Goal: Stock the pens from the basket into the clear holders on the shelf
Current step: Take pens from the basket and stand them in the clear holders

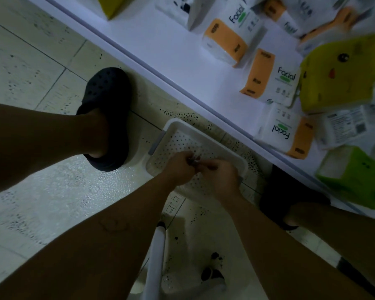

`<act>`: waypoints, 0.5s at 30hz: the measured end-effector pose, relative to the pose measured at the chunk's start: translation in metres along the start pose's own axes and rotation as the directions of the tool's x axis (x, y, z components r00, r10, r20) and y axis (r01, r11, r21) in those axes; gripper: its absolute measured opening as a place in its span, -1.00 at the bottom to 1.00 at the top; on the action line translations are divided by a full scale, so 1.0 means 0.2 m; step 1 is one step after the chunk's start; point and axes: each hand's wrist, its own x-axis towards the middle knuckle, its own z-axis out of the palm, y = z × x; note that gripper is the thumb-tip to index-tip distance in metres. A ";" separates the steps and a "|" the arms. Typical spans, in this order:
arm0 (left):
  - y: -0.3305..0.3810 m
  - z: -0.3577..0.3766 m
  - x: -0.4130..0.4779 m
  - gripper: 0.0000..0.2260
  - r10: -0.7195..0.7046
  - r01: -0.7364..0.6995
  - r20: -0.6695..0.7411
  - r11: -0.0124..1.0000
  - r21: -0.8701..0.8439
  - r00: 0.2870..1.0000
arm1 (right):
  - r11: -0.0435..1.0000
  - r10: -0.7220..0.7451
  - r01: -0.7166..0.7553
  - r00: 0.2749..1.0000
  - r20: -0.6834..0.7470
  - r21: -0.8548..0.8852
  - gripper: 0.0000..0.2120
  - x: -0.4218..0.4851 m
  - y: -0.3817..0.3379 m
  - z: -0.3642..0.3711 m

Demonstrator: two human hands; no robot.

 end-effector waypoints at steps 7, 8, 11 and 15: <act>0.07 -0.04 0.02 -0.90 0.028 -0.026 0.010 0.983 -0.182 1.000 | 0.950 0.118 -0.092 0.991 -0.070 0.297 -0.85 0.08 -0.02 -0.09; 0.10 -0.05 0.02 -0.93 0.055 -0.050 0.021 0.983 -0.175 0.998 | 0.947 0.120 -0.088 0.989 -0.085 0.309 -0.80 0.09 -0.04 -0.11; 0.18 -0.08 -0.02 -0.95 0.121 -0.113 0.041 0.981 -0.159 0.992 | 0.953 0.071 -0.043 0.994 -0.081 0.300 -0.69 0.08 -0.09 -0.13; 0.25 -0.10 -0.14 -0.81 0.170 -0.161 0.048 0.975 -0.151 0.984 | 0.962 0.000 0.016 0.998 -0.061 0.271 -0.91 0.01 -0.15 -0.20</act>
